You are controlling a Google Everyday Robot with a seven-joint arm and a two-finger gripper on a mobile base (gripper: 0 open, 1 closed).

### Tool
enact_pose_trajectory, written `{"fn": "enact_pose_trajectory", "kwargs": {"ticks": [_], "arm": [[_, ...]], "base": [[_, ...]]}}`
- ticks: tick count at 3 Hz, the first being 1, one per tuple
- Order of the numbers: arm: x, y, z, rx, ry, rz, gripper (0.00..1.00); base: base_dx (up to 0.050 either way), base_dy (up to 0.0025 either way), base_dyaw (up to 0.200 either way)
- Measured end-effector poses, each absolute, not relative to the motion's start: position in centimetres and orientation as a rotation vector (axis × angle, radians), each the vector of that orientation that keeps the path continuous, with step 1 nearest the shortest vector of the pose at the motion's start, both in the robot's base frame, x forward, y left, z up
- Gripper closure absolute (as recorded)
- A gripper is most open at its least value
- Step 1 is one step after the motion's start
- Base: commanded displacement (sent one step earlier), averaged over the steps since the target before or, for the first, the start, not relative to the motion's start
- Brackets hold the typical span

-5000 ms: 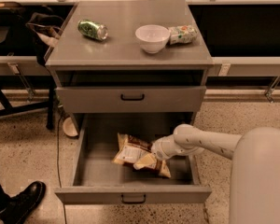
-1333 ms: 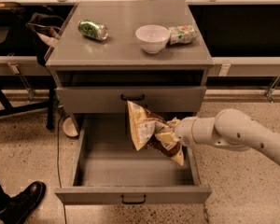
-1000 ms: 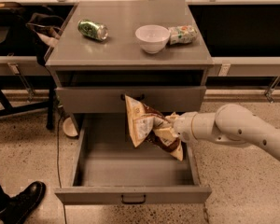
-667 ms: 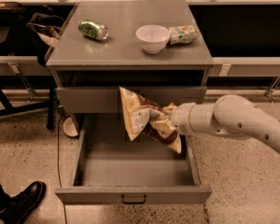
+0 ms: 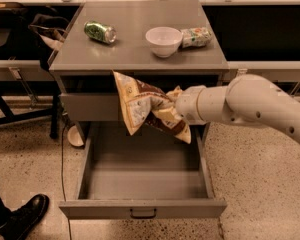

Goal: Pick brown chip bag from middle drawer and place on counter

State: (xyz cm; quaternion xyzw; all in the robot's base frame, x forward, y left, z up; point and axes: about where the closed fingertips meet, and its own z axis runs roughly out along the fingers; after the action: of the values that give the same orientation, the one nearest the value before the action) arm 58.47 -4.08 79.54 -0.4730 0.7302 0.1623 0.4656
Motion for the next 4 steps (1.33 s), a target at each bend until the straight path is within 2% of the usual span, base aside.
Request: {"fn": "enact_pose_trajectory", "kwargs": {"ticks": [3, 4], "arm": [[58.7, -1.2, 88.4, -1.25, 1.66, 0.285, 1.0], [58.7, -1.1, 88.3, -1.246, 1.657, 0.297, 1.0]], "base": [[0.0, 0.0, 0.0], [0.0, 0.0, 0.0]]}}
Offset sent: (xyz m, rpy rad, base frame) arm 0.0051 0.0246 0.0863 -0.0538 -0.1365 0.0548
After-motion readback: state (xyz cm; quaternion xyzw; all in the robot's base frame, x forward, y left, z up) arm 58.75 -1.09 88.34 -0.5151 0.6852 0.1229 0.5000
